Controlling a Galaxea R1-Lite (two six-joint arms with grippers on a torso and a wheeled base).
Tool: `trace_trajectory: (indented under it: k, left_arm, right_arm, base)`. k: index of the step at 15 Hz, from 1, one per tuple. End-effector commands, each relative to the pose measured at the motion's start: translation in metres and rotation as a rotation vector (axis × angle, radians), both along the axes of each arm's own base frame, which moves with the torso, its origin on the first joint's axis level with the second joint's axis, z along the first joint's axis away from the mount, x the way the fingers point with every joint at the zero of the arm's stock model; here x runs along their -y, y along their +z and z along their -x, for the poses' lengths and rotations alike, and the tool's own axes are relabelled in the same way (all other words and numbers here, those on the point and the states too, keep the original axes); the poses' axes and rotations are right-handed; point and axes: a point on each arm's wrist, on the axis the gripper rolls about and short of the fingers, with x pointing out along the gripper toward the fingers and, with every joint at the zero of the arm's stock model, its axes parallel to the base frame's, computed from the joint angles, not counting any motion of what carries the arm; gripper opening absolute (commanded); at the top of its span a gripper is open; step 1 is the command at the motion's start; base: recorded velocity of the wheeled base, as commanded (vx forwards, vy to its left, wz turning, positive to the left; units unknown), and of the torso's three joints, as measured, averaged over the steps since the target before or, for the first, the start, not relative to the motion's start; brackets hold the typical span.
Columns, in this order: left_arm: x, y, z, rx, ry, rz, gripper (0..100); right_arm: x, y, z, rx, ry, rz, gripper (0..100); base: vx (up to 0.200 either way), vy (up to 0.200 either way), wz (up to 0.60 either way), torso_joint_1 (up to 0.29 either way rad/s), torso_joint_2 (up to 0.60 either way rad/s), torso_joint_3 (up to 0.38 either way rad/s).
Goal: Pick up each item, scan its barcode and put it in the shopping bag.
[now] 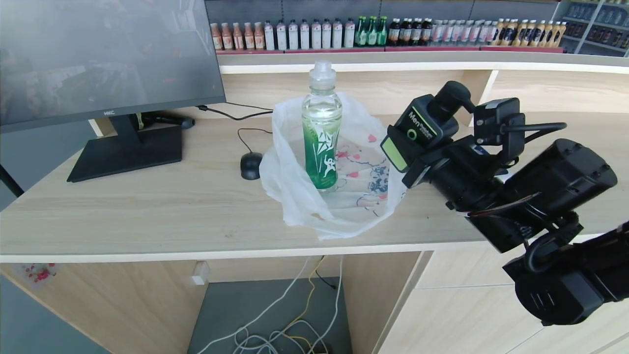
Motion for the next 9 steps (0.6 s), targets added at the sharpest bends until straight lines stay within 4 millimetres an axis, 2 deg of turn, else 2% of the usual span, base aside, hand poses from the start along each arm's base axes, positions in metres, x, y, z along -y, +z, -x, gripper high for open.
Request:
trace_trajectory:
  k: [1,3,5,7,9]
  left_arm:
    - [0.0,0.0,0.0,0.001,0.0,0.0,100]
    - [0.0,0.0,0.0,0.001,0.0,0.0,100]
    - [0.0,0.0,0.0,0.001,0.0,0.0,100]
    - [0.0,0.0,0.0,0.001,0.0,0.0,100]
    - [0.0,0.0,0.0,0.001,0.0,0.0,100]
  right_arm:
    - [-0.006,0.022,-0.001,0.027,0.012,-0.017,0]
    - [-0.014,0.04,-0.009,0.012,0.001,-0.014,0]
    - [-0.018,0.049,-0.016,-0.032,-0.015,0.007,0]
    - [-0.02,0.05,-0.02,-0.077,-0.037,0.024,0]
    - [-0.025,0.04,-0.025,-0.15,-0.036,0.067,0]
  base:
    - [0.0,0.0,0.0,0.0,0.0,0.0]
    - [0.0,0.0,0.0,0.0,0.0,0.0]
    - [0.0,0.0,0.0,0.0,0.0,0.0]
    - [0.0,0.0,0.0,0.0,0.0,0.0]
    - [0.0,0.0,0.0,0.0,0.0,0.0]
